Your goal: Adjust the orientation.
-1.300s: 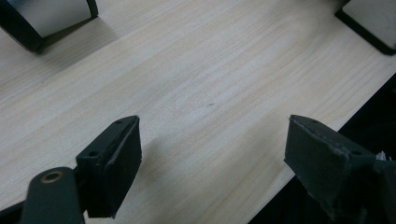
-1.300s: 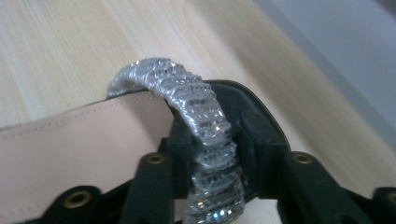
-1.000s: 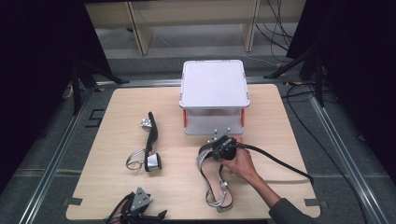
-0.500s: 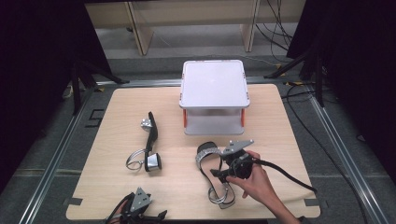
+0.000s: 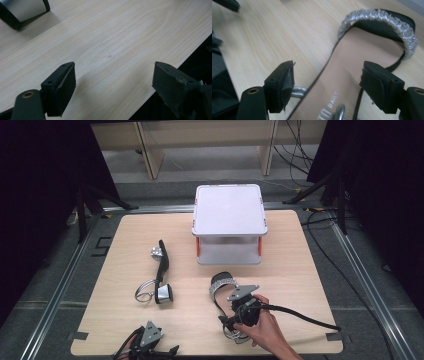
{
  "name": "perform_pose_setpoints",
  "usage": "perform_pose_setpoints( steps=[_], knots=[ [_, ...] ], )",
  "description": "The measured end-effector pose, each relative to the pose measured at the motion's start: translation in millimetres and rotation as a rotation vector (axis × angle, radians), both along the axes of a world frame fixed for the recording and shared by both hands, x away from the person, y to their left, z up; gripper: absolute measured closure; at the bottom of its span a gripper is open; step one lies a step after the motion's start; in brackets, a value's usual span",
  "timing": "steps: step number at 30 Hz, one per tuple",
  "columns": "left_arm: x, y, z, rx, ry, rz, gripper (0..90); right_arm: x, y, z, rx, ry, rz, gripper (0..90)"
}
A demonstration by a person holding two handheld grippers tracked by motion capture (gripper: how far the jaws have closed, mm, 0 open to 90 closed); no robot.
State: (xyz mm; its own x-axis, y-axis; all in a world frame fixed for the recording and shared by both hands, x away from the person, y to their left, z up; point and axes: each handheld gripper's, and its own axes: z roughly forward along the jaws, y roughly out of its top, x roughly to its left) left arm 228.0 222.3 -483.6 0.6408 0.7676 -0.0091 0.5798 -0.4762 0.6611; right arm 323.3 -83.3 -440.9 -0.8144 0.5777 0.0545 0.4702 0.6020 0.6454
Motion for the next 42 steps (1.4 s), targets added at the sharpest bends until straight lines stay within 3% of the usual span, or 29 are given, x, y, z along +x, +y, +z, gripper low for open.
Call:
perform_pose_setpoints(
  steps=[3, 7, 8, 11, 12, 16, 19, 25, 26, 27, 28, 30, 34, 35, 40, 42],
  knots=[
    [0.7, -0.4, -0.4, 0.002, -0.001, 0.002, 18.4, -1.3, 0.6, -3.5, -0.026, 0.015, -0.017, 26.5],
    [0.1, 0.3, -0.2, -0.001, 0.000, 0.005, 18.4, 1.2, -4.7, 2.3, -0.085, -0.028, -0.008, 29.0],
    [0.1, 0.4, -0.1, -0.001, -0.001, 0.006, 18.4, 2.4, -7.2, 3.7, -0.104, -0.017, -0.003, 29.0],
    [-0.3, 0.2, -0.1, -0.003, 0.001, 0.005, 18.4, 4.6, -11.5, 4.8, -0.116, -0.013, 0.007, 29.7],
    [0.1, 0.3, 0.1, -0.001, 0.001, 0.004, 18.4, 5.2, -12.4, 5.7, -0.113, 0.017, 0.002, 29.7],
    [0.1, 0.7, 0.3, -0.003, 0.002, 0.005, 18.4, 7.7, -18.5, 7.6, -0.135, 0.032, -0.006, 30.1],
    [0.6, 0.4, -0.2, -0.012, 0.002, 0.007, 18.4, 11.4, -24.2, 8.3, -0.147, 0.025, 0.010, 31.0],
    [1.5, 1.8, 1.3, 0.004, 0.002, -0.004, 18.4, 19.7, -41.0, 10.4, -0.160, 0.035, -0.006, 31.7],
    [1.3, -0.4, -0.6, -0.019, -0.002, 0.028, 18.4, 20.5, -43.1, 11.0, -0.166, 0.038, -0.007, 31.7],
    [1.8, 1.0, 0.2, -0.008, 0.004, 0.011, 18.4, 23.8, -48.8, 12.0, -0.178, 0.032, -0.022, 32.1],
    [1.3, 0.8, 0.8, -0.013, 0.007, 0.014, 18.4, 25.9, -50.6, 12.0, -0.179, 0.021, -0.008, 32.0],
    [2.8, -0.4, -0.1, -0.013, 0.006, 0.009, 18.4, 24.7, -49.8, 12.9, -0.159, 0.027, -0.035, 32.8],
    [2.6, -3.4, -1.0, -0.024, 0.015, 0.015, 18.4, 28.6, -43.7, 15.3, -0.136, -0.007, 0.008, 30.3],
    [2.3, -2.6, -1.2, -0.002, 0.005, 0.014, 18.4, 28.3, -41.0, 15.6, -0.136, 0.015, -0.005, 29.8],
    [2.6, -0.2, -0.3, -0.016, 0.008, 0.007, 18.4, 36.8, -26.9, 7.8, -0.193, -0.006, 0.085, 28.0],
    [2.2, -0.5, -0.4, -0.017, 0.009, 0.007, 18.4, 40.4, -23.7, 4.3, -0.204, 0.027, 0.105, 26.8]
  ],
)
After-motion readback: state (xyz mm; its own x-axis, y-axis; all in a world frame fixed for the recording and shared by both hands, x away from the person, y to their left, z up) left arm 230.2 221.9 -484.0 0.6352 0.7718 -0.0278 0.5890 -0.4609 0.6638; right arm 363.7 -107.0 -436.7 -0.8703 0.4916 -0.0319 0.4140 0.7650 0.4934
